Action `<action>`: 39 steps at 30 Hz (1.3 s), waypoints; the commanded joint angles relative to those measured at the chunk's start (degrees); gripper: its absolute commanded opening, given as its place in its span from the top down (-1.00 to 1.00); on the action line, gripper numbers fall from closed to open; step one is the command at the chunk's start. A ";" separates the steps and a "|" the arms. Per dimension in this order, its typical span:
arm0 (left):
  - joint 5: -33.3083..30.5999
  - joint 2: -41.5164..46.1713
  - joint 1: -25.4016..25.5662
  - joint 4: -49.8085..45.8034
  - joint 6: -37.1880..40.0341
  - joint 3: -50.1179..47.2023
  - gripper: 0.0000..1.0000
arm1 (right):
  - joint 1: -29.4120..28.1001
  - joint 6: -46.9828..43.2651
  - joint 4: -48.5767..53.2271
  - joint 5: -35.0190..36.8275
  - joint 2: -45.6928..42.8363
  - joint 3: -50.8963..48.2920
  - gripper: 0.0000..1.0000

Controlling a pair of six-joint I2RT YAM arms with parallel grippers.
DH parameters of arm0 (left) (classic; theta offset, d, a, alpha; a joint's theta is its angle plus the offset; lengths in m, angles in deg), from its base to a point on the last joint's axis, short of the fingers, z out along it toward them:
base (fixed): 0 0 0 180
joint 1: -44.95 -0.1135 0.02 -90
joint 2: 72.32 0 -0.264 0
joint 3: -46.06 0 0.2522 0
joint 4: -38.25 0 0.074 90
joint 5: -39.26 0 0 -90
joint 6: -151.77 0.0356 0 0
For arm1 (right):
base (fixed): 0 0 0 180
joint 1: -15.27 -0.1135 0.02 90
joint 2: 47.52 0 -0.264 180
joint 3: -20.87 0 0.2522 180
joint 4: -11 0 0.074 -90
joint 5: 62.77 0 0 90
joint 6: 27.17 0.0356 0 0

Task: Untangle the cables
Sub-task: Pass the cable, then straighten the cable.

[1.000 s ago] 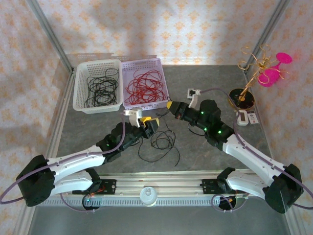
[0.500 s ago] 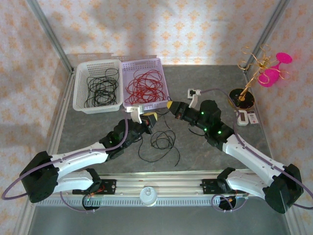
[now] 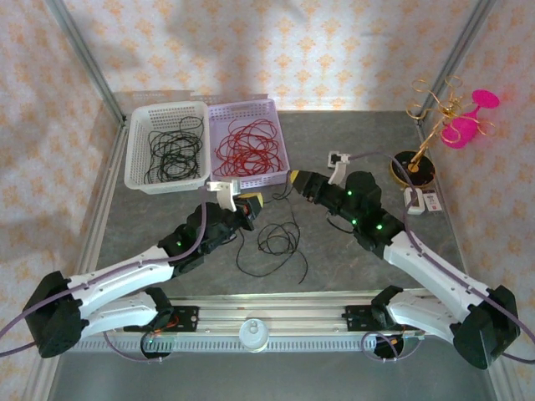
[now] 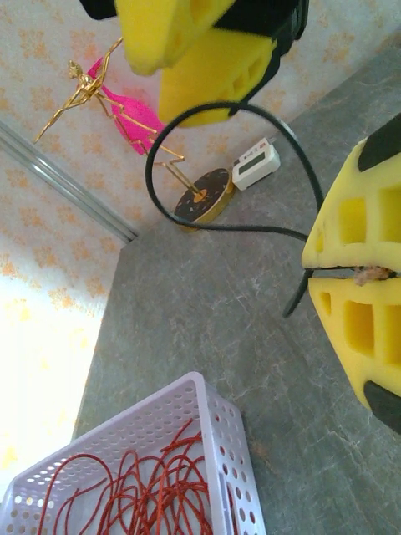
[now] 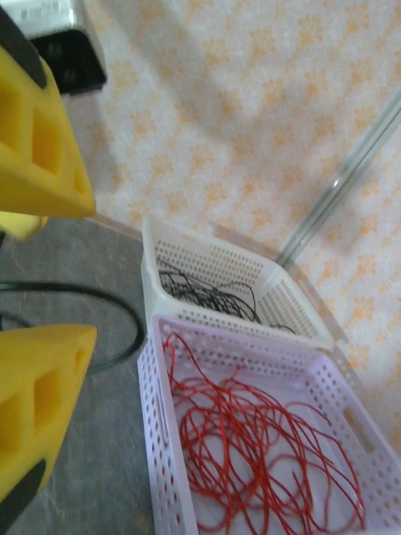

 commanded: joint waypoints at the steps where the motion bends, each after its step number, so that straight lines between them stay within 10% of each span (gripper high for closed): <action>1: -1.03 1.79 0.32 -7.24 1.99 3.98 1.00 | 1.75 -2.31 2.32 1.18 -3.45 -3.00 0.09; 13: 2.22 1.16 0.33 -12.28 4.37 13.16 1.00 | 2.06 -15.63 -5.76 -6.57 -10.81 -17.97 -0.08; 25: 4.82 2.27 0.37 -14.38 4.40 15.90 1.00 | 2.02 -13.41 -25.53 -21.52 5.39 -16.60 -0.16; 39: 5.93 3.51 0.44 -14.91 4.15 16.25 1.00 | 2.05 -16.28 -23.51 -18.57 14.44 -13.73 0.58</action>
